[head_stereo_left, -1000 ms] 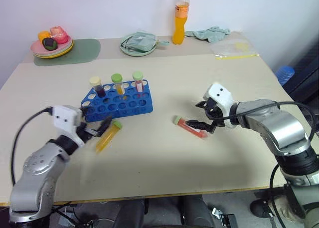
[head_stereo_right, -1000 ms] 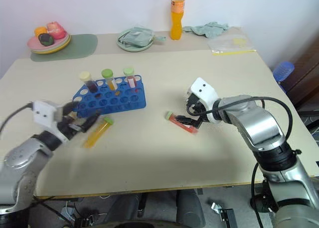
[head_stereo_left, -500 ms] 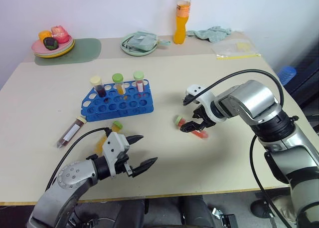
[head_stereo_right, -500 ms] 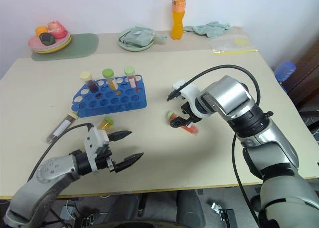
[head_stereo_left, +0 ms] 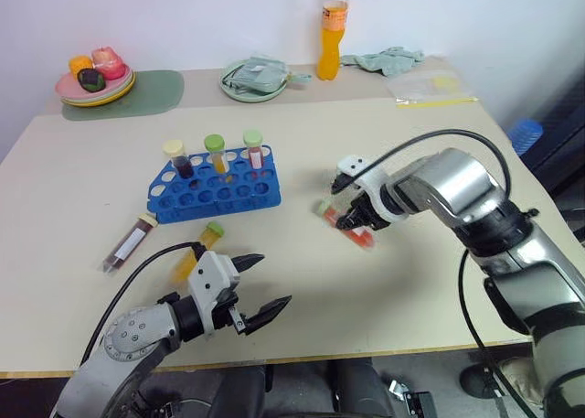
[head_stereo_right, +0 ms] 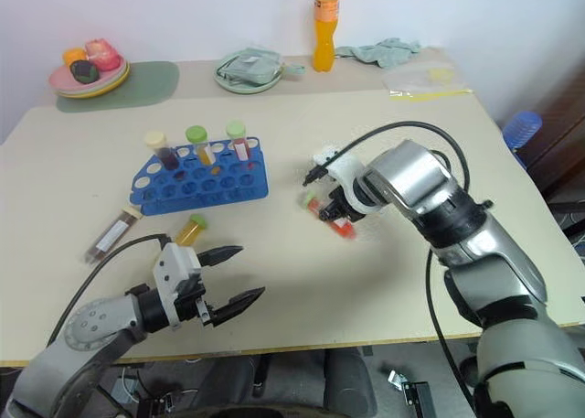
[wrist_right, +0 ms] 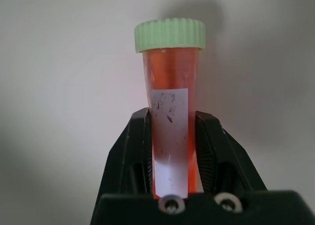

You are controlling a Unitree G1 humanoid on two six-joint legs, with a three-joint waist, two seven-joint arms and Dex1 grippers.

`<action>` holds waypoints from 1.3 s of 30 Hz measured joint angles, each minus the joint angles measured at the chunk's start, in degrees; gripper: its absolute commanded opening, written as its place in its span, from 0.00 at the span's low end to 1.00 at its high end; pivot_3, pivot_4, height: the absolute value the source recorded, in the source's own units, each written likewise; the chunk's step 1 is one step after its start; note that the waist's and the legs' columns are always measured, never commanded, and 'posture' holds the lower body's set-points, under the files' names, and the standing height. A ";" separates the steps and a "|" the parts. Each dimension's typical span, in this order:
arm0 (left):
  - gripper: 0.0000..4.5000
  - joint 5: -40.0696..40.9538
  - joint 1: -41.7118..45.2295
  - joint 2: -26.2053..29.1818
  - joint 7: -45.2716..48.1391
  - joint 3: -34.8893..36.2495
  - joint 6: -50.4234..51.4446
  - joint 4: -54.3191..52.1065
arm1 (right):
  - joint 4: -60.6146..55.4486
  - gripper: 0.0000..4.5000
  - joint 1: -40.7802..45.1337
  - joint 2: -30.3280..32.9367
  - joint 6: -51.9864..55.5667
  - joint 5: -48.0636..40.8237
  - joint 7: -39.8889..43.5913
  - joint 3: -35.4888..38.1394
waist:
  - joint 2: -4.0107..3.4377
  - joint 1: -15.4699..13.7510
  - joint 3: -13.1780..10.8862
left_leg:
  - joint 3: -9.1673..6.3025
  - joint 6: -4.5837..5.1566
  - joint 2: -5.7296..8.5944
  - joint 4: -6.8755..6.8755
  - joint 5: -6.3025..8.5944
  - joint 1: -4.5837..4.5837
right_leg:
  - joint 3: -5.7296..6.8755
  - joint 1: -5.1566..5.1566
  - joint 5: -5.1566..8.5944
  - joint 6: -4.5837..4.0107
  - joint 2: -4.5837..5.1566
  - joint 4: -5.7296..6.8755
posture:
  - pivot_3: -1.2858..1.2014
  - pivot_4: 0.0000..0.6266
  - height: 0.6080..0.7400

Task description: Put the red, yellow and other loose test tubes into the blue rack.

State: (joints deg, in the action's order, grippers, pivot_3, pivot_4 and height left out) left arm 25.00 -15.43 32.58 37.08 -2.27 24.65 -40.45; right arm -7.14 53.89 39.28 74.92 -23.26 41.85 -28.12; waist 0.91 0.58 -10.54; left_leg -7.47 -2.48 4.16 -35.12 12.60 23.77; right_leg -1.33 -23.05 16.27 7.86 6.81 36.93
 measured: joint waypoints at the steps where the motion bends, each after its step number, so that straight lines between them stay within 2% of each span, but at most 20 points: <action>1: 1.00 0.01 -0.99 -0.90 -0.57 1.30 -0.55 0.48 | -3.41 0.17 -4.47 0.03 -6.89 0.15 0.39 3.07 | 0.03 -0.02 0.02 | 0.02 0.01 0.00 -0.01 0.01 0.03 | 0.03 0.02 0.00 0.01 0.00 -0.03 | 0.52 0.24 1.00; 4: 1.00 -0.10 -2.20 -3.12 -2.62 3.91 -2.08 2.25 | -7.84 0.17 -13.63 -3.43 -22.08 0.20 0.59 9.05 | 0.03 0.08 0.01 | 0.04 0.02 0.00 -0.03 0.01 0.03 | 0.03 0.01 0.00 0.03 -0.03 0.01 | 0.52 0.24 1.00; 7: 1.00 -0.38 -1.39 -10.06 -8.58 8.74 -5.20 5.53 | -7.42 0.17 -21.61 -14.95 -41.80 0.11 -0.67 15.41 | 0.00 0.52 0.00 | 0.01 0.00 -0.03 -0.02 -0.01 -0.07 | -0.02 -0.01 -0.01 0.01 -0.11 0.13 | 0.52 0.24 1.00; 9: 1.00 0.32 -0.19 -12.74 -11.69 12.00 -5.67 7.30 | -3.52 0.17 -21.64 -23.35 -51.31 1.03 -3.86 16.96 | -0.01 0.63 -0.01 | -0.01 -0.08 -0.04 -0.01 -0.05 -0.17 | -0.05 0.02 -0.02 0.00 -0.15 0.23 | 0.52 0.24 1.00; 11: 1.00 0.83 0.10 -13.06 -12.74 14.30 -6.01 8.47 | 2.93 0.17 -19.81 -30.09 -59.22 3.53 -7.82 17.90 | -0.01 0.57 0.01 | -0.03 -0.11 -0.02 0.00 -0.07 -0.26 | -0.05 0.11 -0.02 -0.01 -0.16 0.23 | 0.52 0.24 1.00; 18: 1.00 0.80 3.05 -11.48 -16.06 17.27 -3.54 8.61 | 23.71 0.17 -17.75 -44.26 -76.84 13.25 -16.98 15.83 | 0.01 0.53 0.02 | -0.09 -0.22 0.00 0.07 -0.13 -0.26 | -0.08 -0.05 -0.03 -0.04 -0.18 0.29 | 0.52 0.24 1.00; 28: 1.00 3.13 2.66 -10.32 -19.45 19.45 2.08 2.90 | 36.39 0.17 -16.42 -46.57 -84.74 17.60 -21.87 16.97 | -0.01 0.63 0.01 | -0.09 -0.24 -0.01 0.08 -0.15 -0.26 | -0.12 -0.04 -0.03 -0.06 -0.24 0.30 | 0.52 0.24 1.00; 39: 1.00 4.02 1.48 -9.72 -18.77 19.40 3.69 1.57 | 39.61 0.17 -14.47 -46.61 -86.52 17.79 -21.73 18.10 | -0.02 0.66 0.02 | -0.10 -0.25 -0.02 0.09 -0.15 -0.28 | -0.13 -0.02 -0.03 -0.07 -0.26 0.30 | 0.52 0.24 1.00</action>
State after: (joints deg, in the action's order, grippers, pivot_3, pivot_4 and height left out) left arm 29.03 -13.95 22.86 18.31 17.14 28.34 -38.88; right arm 32.47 39.42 -7.33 -11.60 -5.48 20.12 -10.02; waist 0.88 1.24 -10.52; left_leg -7.56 -2.73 4.14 -35.03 12.45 23.49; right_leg -1.45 -23.07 16.24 7.78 6.55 37.23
